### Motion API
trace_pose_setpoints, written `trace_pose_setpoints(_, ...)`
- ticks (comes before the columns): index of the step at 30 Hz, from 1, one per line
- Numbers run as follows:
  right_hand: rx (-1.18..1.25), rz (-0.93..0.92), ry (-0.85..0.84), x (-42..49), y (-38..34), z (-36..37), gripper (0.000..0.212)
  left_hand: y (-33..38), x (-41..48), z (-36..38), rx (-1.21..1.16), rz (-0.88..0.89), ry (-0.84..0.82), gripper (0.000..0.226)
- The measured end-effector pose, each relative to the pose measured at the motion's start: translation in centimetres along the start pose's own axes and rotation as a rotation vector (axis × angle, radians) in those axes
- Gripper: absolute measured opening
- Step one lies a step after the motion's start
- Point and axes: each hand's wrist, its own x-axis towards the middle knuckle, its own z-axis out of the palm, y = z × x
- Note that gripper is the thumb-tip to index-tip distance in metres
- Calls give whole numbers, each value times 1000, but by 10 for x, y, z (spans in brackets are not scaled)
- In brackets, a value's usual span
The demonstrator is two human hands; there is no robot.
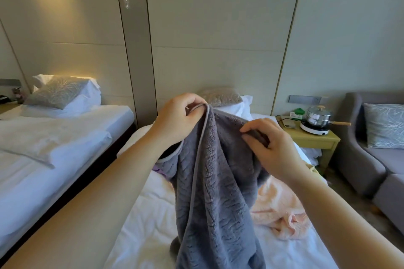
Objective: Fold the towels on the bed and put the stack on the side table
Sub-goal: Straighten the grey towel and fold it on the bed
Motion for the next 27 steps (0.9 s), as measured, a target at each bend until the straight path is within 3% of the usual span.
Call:
trace_pose_setpoints(3, -21, 10, -171, -6, -9, 4, 6, 0, 4, 2, -138, -55, -19, 5)
trace_pose_setpoints(6, 46, 102, -182, -12, -16, 18, 34, 4, 5, 10, -176, -87, -7, 7)
trace_pose_setpoints(12, -121, 157, -23, -17, -23, 52, 50, 15, 4, 23, -204, -64, -23, 12)
trace_pose_setpoints(19, -287, 220, -98, -19, 4, 58, 24, 7, -4, 10, -308, -130, -20, 14)
trace_pose_setpoints(23, -131, 385, -325, -24, 18, 52, 20, 4, -6, 1, -323, -173, -5, 8)
trace_pose_setpoints(25, -144, 467, -475, -33, 24, 48, 23, 3, -5, -4, -326, -191, 43, 6)
trace_pose_setpoints(27, -186, 518, -514, -40, 28, 39, 27, -1, -1, -11, -324, -194, 97, 5)
